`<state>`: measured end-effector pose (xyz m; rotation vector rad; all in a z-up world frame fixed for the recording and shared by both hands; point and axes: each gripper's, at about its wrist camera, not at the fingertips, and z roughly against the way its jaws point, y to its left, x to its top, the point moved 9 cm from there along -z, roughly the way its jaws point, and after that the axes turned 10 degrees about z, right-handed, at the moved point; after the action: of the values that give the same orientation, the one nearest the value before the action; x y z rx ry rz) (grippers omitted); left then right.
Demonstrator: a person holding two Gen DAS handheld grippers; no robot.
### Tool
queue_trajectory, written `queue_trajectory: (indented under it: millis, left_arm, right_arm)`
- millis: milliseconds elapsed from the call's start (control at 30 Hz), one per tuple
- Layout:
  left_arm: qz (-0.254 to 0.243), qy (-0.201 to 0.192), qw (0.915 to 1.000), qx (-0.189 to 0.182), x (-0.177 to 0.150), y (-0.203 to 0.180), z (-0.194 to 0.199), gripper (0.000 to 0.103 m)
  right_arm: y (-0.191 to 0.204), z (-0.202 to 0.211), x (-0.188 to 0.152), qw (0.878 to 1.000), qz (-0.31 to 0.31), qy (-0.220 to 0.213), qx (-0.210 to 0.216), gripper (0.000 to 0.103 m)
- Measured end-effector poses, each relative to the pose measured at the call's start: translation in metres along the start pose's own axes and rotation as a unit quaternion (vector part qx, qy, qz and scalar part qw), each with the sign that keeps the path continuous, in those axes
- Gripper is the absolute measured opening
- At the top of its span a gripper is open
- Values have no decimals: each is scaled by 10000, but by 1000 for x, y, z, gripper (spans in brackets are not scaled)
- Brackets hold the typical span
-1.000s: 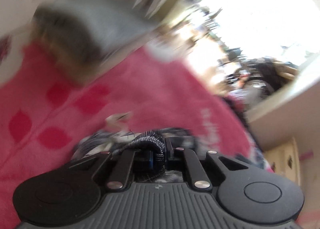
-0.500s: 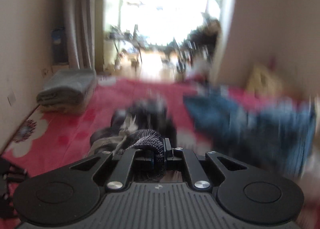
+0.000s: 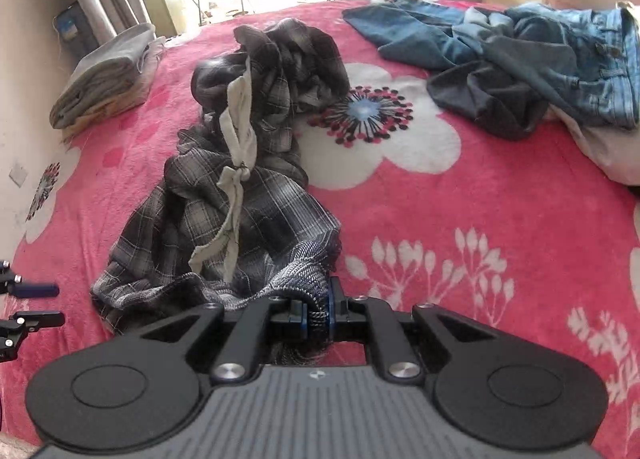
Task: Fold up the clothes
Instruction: 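Lift the plaid shirt with both grippers, pulling it up off the bed, then raise the plaid shirt high with both grippers, shaking it out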
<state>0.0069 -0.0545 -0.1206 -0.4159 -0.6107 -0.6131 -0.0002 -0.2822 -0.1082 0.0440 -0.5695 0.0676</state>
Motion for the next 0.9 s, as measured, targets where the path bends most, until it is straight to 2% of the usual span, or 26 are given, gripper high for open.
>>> queue_trajectory:
  millis: [33,67,300,433,567,667,700,767,833,900]
  left_arm:
    - [-88,-48,9999,34,3,-6,-7,56]
    - [-165,-96,9997,129,4,-10,-16,57]
    - [-241,-52,9980,583,4,-10,-59,55]
    - [-131,-126,9959,886,1,0,-64,44]
    - [-140,-186,9934,1121,-6,2,-63,41]
    - [127,-322,9923,1188,-2,4,-60,15]
    - [268,-382,9915,1218,2,7,-57,13]
    - [525,-626,9878,1323,19,15,-43,11]
    - [753,-981,9833,1335,52,27,-19,10]
    - [985,-1183,9802,1250,110,46,0,10]
  right_arm:
    - [-2,-2,1,10000,-7,-10,6,10]
    - [-2,-2,2,10000,-17,-15,6,10]
    - [-2,-3,7,10000,-61,-39,-38,11]
    - [-4,-6,8,10000,-34,-22,-73,12]
    - [-5,-8,9,9999,43,-14,-117,12]
    - [-4,-10,8,9998,175,12,-126,11]
    - [-2,-10,8,9996,243,2,-109,11]
    - [2,-6,9,9995,317,-63,-3,10]
    - [3,3,18,9992,183,-256,257,9]
    - [-3,14,40,9965,-105,-563,609,9]
